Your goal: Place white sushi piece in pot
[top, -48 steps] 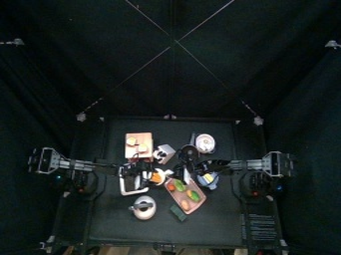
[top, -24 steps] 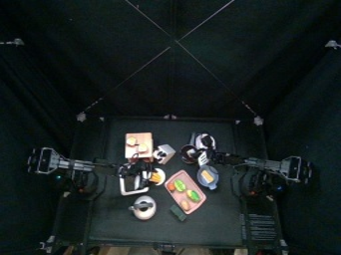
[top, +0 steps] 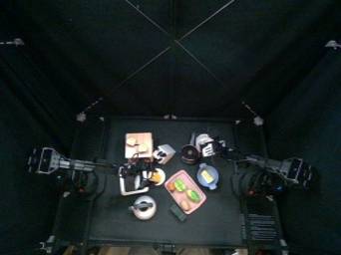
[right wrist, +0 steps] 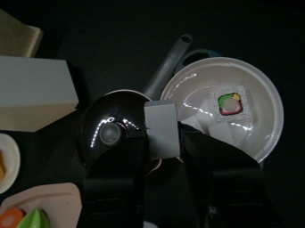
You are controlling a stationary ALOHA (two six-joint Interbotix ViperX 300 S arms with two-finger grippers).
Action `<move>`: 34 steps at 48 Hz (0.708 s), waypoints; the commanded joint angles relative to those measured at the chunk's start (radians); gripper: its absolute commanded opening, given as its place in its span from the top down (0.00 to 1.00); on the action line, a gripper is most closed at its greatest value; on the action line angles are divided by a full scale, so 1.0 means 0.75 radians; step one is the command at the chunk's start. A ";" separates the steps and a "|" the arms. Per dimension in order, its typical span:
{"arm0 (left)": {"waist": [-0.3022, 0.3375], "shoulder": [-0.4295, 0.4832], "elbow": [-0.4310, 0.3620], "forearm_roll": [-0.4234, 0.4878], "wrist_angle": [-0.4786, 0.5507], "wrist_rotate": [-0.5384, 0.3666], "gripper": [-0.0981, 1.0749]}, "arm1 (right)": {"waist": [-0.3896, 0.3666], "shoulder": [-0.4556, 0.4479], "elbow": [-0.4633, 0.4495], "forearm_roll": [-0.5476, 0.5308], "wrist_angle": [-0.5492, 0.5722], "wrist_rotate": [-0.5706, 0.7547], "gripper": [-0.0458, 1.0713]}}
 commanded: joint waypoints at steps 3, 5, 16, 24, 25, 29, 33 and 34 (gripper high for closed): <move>0.008 0.000 -0.020 0.000 -0.012 0.002 0.10 | -0.016 0.002 -0.018 0.000 0.014 0.002 0.38; 0.012 0.000 -0.020 0.000 -0.012 0.002 0.10 | -0.018 0.010 -0.018 0.000 0.016 0.002 0.35; 0.018 0.012 -0.022 0.000 -0.012 0.002 0.10 | -0.022 0.049 -0.031 -0.004 0.016 0.002 0.21; 0.020 0.014 -0.025 0.000 -0.012 0.002 0.10 | -0.025 0.055 -0.041 -0.004 0.018 0.002 0.17; 0.020 0.016 -0.025 0.000 -0.012 0.002 0.10 | -0.025 0.057 -0.041 -0.002 0.020 0.002 0.17; 0.018 0.016 -0.025 0.000 -0.012 0.002 0.10 | -0.025 0.059 -0.039 -0.004 0.018 0.002 0.17; 0.018 0.014 -0.025 0.000 -0.012 0.002 0.10 | -0.022 0.065 -0.033 0.000 0.018 0.002 0.17; 0.020 0.014 -0.025 0.000 -0.012 0.002 0.10 | -0.022 0.065 -0.033 0.000 0.018 0.002 0.17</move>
